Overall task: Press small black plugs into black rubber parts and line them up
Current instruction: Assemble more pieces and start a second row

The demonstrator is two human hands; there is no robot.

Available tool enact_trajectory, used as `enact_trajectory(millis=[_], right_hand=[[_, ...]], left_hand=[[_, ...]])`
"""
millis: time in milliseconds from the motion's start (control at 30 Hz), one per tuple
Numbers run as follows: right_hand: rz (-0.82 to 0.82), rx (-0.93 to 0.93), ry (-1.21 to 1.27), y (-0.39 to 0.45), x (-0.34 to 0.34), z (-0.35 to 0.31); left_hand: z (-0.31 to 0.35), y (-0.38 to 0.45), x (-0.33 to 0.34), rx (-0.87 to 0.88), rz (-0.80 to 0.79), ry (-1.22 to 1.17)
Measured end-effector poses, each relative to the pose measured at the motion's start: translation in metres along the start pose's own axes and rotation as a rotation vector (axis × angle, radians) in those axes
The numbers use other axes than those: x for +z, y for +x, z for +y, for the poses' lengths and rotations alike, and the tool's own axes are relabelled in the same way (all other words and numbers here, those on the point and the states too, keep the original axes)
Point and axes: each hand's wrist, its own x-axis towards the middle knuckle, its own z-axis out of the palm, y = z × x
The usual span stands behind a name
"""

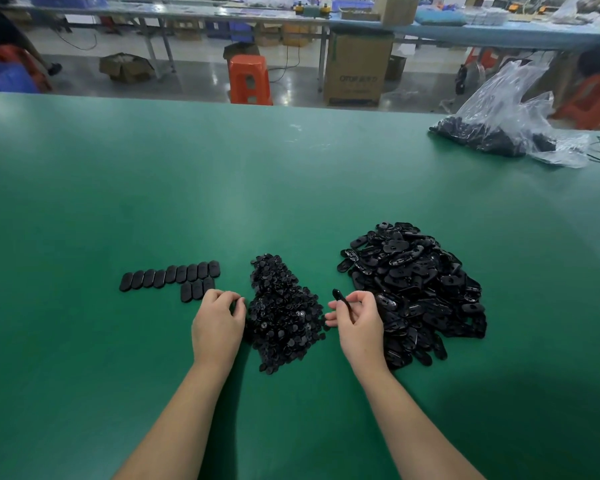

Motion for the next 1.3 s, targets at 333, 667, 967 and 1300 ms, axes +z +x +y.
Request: enact_trajectory(millis=[333, 667, 967, 1300], right_hand=[[-0.035, -0.065, -0.019, -0.003, 0.000, 0.004], [0.027, -0.076, -0.110, -0.002, -0.001, 0.008], [-0.010, -0.052, -0.004, -0.002, -0.003, 0.009], [0.072, -0.067, 0.043, -0.001, 0.001, 0.005]], left_hand=[[0.003, -0.001, -0.005, 0.066, -0.034, 0.012], [0.004, -0.002, -0.005, 0.048, -0.053, -0.006], [0.001, 0.000, -0.004, 0.044, -0.074, -0.040], [0.030, -0.001, -0.011, -0.152, -0.106, -0.475]])
